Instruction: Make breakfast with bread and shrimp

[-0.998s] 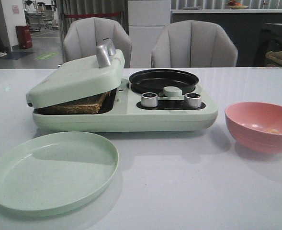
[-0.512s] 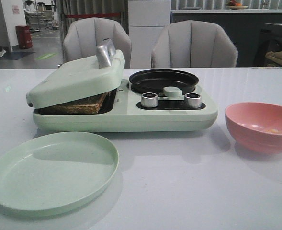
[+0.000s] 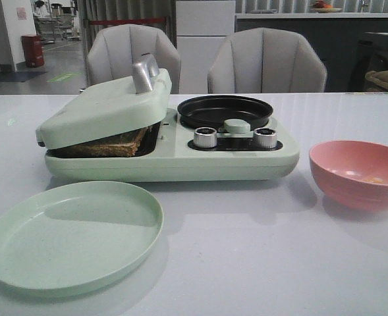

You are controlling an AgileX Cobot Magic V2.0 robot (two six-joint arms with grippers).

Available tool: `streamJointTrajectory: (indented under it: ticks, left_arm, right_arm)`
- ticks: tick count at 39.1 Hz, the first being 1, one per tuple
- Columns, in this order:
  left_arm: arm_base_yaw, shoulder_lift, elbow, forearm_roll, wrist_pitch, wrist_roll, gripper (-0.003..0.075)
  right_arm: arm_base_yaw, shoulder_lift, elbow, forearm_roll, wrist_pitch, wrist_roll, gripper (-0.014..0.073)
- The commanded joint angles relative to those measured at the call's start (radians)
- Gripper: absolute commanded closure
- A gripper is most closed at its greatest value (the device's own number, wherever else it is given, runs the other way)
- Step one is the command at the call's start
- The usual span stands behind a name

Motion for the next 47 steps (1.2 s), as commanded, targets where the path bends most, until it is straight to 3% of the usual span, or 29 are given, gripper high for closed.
streamJointTrajectory:
  ticks: [1, 17, 21, 28, 38, 47]
  left_arm:
    - [-0.027, -0.012, 0.004, -0.015, -0.108, -0.011, 0.0606]
    - [-0.039, -0.017, 0.01, -0.017, -0.124, -0.011, 0.0606]
    - [-0.04, -0.017, 0.01, -0.033, -0.124, -0.011, 0.0606]
    - [-0.05, -0.017, 0.01, -0.045, -0.126, -0.011, 0.0606]
    - [-0.05, -0.017, 0.01, -0.045, -0.126, -0.011, 0.0607]
    - [-0.05, -0.017, 0.01, -0.045, -0.126, -0.011, 0.0607]
  right_arm:
    - [-0.006, 0.011, -0.028, -0.019, -0.096, -0.001, 0.0054]
    - [-0.006, 0.011, -0.031, -0.014, -0.161, -0.001, 0.0054]
    - [-0.006, 0.032, -0.067, -0.015, -0.12, -0.001, 0.0054]
    - [-0.006, 0.184, -0.193, -0.024, 0.036, -0.001, 0.0054]
    - [-0.006, 0.418, -0.356, 0.032, 0.061, 0.057, 0.0054]
    - [-0.036, 0.678, -0.493, 0.032, 0.172, 0.076, 0.0054]
